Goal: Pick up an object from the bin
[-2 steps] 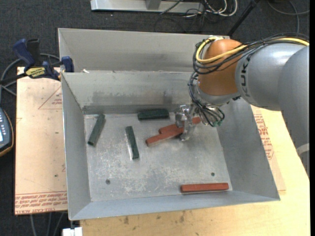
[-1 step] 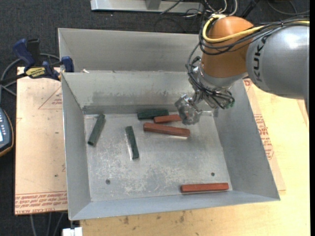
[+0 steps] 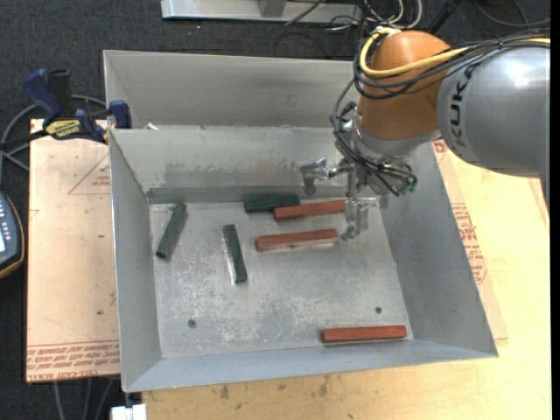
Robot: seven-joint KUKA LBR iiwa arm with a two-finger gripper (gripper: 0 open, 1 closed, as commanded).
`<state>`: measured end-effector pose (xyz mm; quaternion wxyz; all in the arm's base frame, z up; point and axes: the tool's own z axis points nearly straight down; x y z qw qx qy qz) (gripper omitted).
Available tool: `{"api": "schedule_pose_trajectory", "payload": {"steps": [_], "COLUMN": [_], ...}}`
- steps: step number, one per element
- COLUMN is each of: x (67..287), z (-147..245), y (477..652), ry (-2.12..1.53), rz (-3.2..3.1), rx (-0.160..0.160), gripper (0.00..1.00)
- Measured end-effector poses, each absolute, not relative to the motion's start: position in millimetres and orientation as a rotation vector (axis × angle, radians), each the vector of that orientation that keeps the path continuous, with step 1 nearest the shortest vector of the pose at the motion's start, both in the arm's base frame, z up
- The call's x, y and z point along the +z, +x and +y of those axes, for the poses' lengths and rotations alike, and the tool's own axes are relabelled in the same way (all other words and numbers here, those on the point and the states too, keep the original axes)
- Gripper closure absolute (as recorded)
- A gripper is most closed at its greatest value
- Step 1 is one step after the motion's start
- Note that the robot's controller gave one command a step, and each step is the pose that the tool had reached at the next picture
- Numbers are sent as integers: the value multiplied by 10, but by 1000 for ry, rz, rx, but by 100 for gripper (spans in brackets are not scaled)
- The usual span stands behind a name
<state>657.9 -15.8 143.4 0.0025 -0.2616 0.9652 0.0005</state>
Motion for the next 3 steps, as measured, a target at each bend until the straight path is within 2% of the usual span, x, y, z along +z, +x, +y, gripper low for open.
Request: {"api": "schedule_pose_trajectory", "payload": {"steps": [1,2,3], "x": [787,804,2306], "z": [-198,-199,-346], "y": [6495,6507,6504], "ry": [-1120,-1117,-1296], "rz": [2937,2934,2848], "rx": [4,3,-8], "gripper": [0,100,100]}}
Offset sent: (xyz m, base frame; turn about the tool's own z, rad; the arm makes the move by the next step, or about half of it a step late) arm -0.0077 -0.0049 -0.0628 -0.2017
